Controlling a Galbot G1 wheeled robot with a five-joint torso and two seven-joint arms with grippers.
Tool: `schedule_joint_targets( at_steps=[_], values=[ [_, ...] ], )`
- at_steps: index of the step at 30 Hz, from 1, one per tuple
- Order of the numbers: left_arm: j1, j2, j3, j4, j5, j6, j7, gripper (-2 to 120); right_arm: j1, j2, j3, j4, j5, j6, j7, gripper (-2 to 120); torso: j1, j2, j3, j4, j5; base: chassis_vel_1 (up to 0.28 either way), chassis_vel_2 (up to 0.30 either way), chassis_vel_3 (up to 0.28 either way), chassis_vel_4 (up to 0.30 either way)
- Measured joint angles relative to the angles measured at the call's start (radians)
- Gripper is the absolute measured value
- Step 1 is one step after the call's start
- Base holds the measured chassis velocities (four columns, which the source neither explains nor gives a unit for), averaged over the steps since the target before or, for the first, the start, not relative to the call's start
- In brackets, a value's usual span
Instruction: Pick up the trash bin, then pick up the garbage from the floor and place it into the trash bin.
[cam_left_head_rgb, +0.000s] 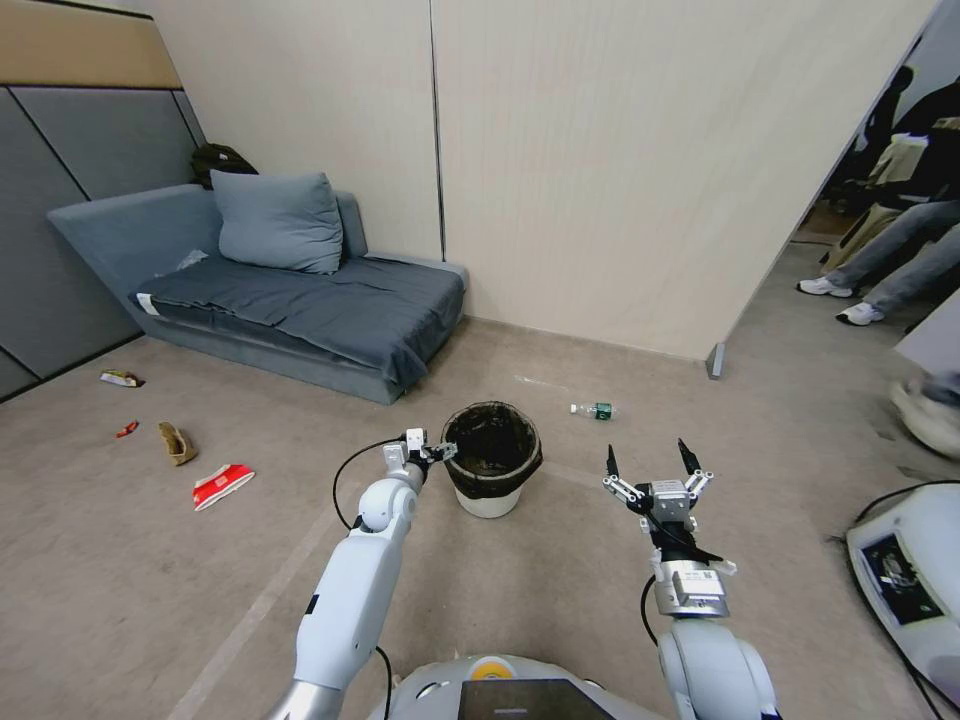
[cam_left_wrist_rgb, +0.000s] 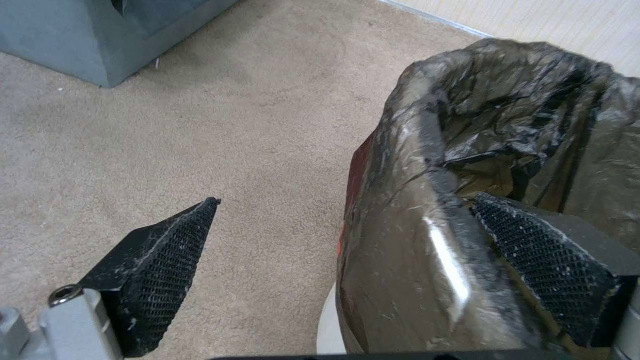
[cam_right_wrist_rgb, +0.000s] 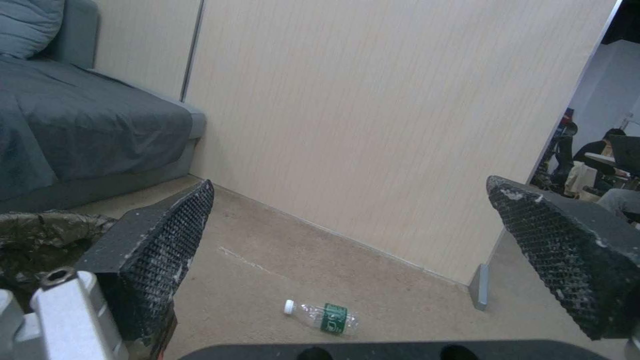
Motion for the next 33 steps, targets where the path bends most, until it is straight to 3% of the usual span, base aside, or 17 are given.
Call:
schedule_joint_targets(
  at_steps=[18, 26, 29, 33],
  values=[
    [-0.037, -0.026, 0.011, 0.079, 0.004, -0.003, 0.003, 98, -0.001, 0.0, -0.001, -0.002, -0.002, 0.004, -0.001, 100, 0.0, 0.0, 0.0, 0.0004, 0.0005, 0.0, 0.0, 0.0, 0.0],
    [-0.03, -0.028, 0.025, 0.085, 0.013, 0.029, 0.001, 75, -0.003, 0.0, -0.006, -0.005, -0.01, 0.01, -0.002, 100, 0.0, 0.0, -0.001, 0.0005, 0.0007, 0.0, 0.0, 0.0, 0.0],
    [-0.02, -0.031, 0.033, 0.087, 0.014, 0.037, -0.012, 59, -0.004, 0.0, -0.009, -0.007, -0.014, 0.014, -0.004, 100, 0.0, 0.001, -0.001, 0.0006, 0.0007, 0.0, 0.0, 0.0, 0.0],
    [-0.011, -0.031, 0.042, 0.081, 0.012, 0.037, -0.032, 45, -0.004, 0.0, -0.009, -0.007, -0.015, 0.014, -0.004, 100, 0.0, 0.001, -0.001, 0.0005, 0.0006, 0.0, 0.0, 0.0, 0.0]
  ],
)
